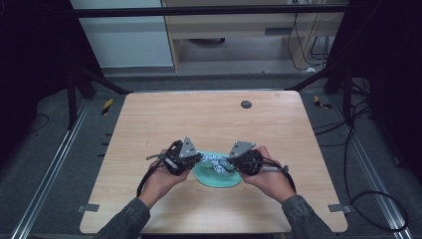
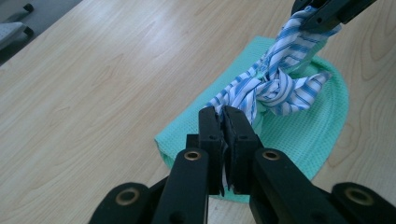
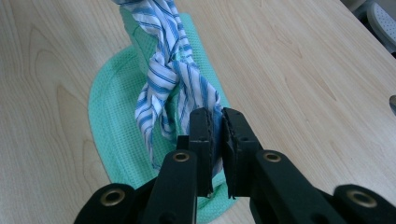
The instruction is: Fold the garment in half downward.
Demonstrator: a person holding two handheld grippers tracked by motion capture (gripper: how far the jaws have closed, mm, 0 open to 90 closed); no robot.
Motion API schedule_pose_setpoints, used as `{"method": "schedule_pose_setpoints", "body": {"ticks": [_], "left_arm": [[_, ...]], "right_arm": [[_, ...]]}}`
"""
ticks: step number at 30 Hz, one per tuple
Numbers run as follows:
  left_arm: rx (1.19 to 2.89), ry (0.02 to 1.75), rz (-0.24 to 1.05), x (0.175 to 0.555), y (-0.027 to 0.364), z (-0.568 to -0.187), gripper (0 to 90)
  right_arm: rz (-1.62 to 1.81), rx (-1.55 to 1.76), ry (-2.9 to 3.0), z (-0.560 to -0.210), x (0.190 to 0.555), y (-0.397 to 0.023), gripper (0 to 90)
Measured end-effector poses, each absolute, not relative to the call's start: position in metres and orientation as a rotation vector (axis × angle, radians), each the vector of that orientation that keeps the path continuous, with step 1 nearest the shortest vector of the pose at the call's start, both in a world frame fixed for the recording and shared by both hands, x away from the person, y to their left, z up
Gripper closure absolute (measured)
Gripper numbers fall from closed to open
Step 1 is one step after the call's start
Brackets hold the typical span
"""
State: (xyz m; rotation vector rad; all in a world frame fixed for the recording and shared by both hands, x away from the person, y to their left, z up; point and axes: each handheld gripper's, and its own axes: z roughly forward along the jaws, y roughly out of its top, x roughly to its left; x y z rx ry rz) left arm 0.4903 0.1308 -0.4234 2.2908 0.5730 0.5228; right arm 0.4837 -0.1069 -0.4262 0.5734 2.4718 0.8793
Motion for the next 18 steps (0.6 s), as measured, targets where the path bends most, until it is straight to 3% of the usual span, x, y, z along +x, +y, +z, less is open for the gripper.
{"method": "schedule_pose_setpoints", "body": {"ticks": [18], "left_arm": [[2.309,0.558,0.482,0.477,0.13,-0.441,86.6]], "right_arm": [[0.866,0.569,2.495,-0.443,0.47,-0.109,82.3]]}}
